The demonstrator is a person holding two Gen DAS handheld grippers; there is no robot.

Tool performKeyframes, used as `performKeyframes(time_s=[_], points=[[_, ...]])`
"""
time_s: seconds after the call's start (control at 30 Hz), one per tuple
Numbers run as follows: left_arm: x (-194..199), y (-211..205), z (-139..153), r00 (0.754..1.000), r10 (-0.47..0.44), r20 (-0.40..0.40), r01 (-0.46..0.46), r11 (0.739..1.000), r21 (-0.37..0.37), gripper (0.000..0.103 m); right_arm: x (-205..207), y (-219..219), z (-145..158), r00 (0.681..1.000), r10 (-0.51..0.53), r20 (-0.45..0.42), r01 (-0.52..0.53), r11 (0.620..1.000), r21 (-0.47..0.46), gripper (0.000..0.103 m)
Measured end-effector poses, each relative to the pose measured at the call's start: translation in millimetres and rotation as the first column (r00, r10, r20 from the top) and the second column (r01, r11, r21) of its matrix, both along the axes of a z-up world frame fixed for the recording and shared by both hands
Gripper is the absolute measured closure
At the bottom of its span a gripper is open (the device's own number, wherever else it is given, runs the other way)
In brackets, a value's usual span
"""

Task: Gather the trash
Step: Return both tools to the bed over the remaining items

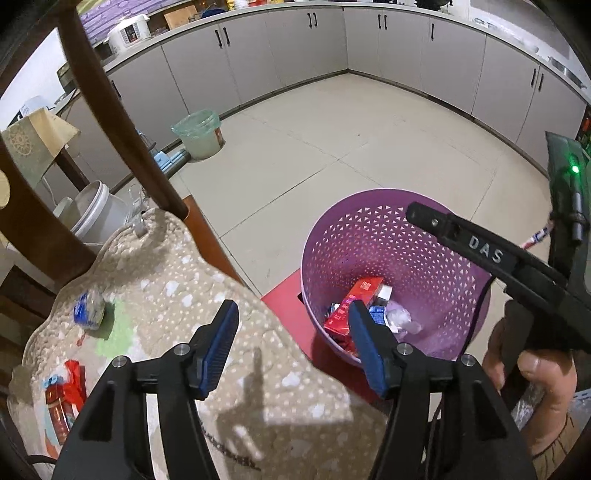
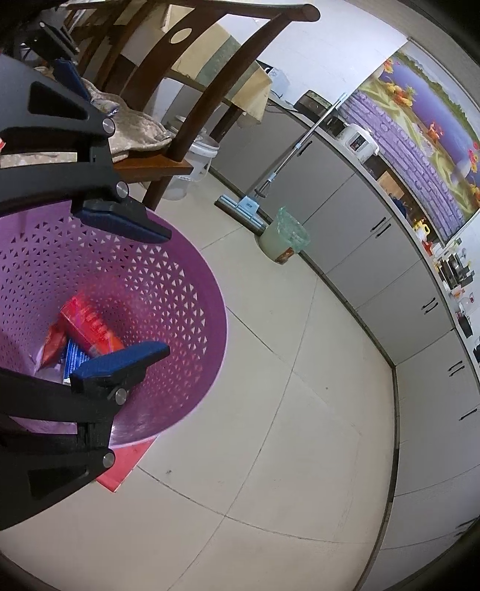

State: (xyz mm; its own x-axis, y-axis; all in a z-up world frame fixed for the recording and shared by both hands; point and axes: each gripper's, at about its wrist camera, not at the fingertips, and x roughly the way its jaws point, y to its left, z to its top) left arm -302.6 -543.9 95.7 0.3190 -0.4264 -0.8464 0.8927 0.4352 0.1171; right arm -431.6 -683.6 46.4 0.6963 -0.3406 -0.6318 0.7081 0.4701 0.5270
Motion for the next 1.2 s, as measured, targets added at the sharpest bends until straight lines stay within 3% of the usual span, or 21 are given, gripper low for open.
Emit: performKeyframes(time_s=[0.5, 0.7, 0.83, 1.03, 1.2], points=[[-10.2, 59.6, 16.7, 0.999, 0.014, 0.052, -0.014, 1.0, -0.011, 0.036, 17.7, 29.0, 19.5, 0.998, 0.057, -0.023, -0.058, 0.996, -0.07, 0.038], [-2.7, 102.7, 19.6, 0.998, 0.06, 0.012, -0.06, 0.998, -0.014, 0.036, 25.4, 41.9, 24.8, 0.996, 0.074, -0.039, -0.078, 0.992, -0.094, 0.036], [8.4, 137.9, 24.4, 0.993, 0.112, 0.036, -0.111, 0.994, -0.022, 0.036, 35.5, 51.3, 27.5, 0.993, 0.102, -0.052, -0.108, 0.988, -0.111, 0.035], [42.6, 198.7, 27.0, 0.967, 0.254, 0.018, -0.253, 0.967, -0.044, 0.033, 54.4, 72.7, 32.1, 0.984, 0.155, -0.081, -0.166, 0.974, -0.153, 0.034], [83.8, 252.2, 18.8, 0.912, 0.407, -0.039, -0.409, 0.911, -0.047, 0.033, 69.9, 90.5, 34.9, 0.976, 0.195, -0.102, -0.211, 0.961, -0.177, 0.033]])
